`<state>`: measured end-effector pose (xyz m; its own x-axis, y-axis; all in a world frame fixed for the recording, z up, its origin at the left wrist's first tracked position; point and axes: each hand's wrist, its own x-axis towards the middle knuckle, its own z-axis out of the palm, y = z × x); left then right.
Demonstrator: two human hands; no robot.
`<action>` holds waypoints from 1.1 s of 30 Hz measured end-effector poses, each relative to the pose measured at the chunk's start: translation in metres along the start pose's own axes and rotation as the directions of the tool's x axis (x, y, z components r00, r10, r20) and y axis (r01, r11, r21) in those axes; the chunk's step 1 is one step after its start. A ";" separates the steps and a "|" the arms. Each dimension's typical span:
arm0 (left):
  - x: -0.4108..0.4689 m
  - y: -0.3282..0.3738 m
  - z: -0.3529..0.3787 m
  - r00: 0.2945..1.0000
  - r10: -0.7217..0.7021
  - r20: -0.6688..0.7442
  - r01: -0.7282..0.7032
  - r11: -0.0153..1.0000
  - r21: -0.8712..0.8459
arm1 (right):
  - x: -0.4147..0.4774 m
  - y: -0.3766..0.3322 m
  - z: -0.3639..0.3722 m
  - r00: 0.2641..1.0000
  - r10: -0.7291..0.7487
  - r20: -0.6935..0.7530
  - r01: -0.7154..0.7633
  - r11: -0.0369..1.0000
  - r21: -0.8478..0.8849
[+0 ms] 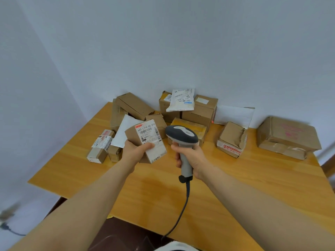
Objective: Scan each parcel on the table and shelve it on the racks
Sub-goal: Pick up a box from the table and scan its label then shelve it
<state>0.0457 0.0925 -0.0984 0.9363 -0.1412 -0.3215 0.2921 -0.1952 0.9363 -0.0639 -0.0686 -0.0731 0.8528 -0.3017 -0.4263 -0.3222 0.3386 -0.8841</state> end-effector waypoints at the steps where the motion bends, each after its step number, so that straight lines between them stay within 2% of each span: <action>1: 0.005 -0.002 -0.004 1.000 -0.004 -0.017 0.004 1.000 0.025 | -0.002 -0.001 0.001 1.000 0.000 0.031 0.001 1.000 -0.024; 6: 0.019 -0.008 -0.018 0.997 -0.023 -0.079 0.034 0.989 0.147 | -0.010 -0.005 0.006 0.984 0.035 0.175 -0.016 0.994 -0.110; 10: 0.021 -0.013 -0.025 0.995 -0.025 -0.093 0.039 0.988 0.148 | -0.011 -0.005 0.008 0.984 0.060 0.167 -0.034 0.987 -0.155; 18: 0.015 -0.017 -0.022 0.998 -0.058 -0.030 0.053 0.988 -0.144 | -0.008 -0.001 0.014 0.992 0.082 0.100 -0.080 0.997 -0.018; 23: 0.018 -0.015 -0.019 0.998 -0.047 -0.035 0.042 0.993 -0.109 | -0.010 -0.005 0.018 0.989 0.067 0.134 -0.052 0.992 -0.113; 26: 0.021 -0.012 -0.022 0.997 -0.030 -0.076 0.029 0.999 -0.021 | -0.010 -0.006 0.019 0.985 0.061 0.163 -0.031 0.983 -0.182; 33: 0.026 -0.016 -0.027 0.990 -0.033 -0.136 0.043 0.996 0.074 | -0.008 -0.010 0.023 0.979 0.056 0.198 -0.011 0.975 -0.223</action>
<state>0.0711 0.1176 -0.1177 0.9440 -0.0009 -0.3300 0.3172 -0.2726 0.9083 -0.0583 -0.0489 -0.0568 0.8978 -0.1000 -0.4289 -0.4150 0.1341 -0.8999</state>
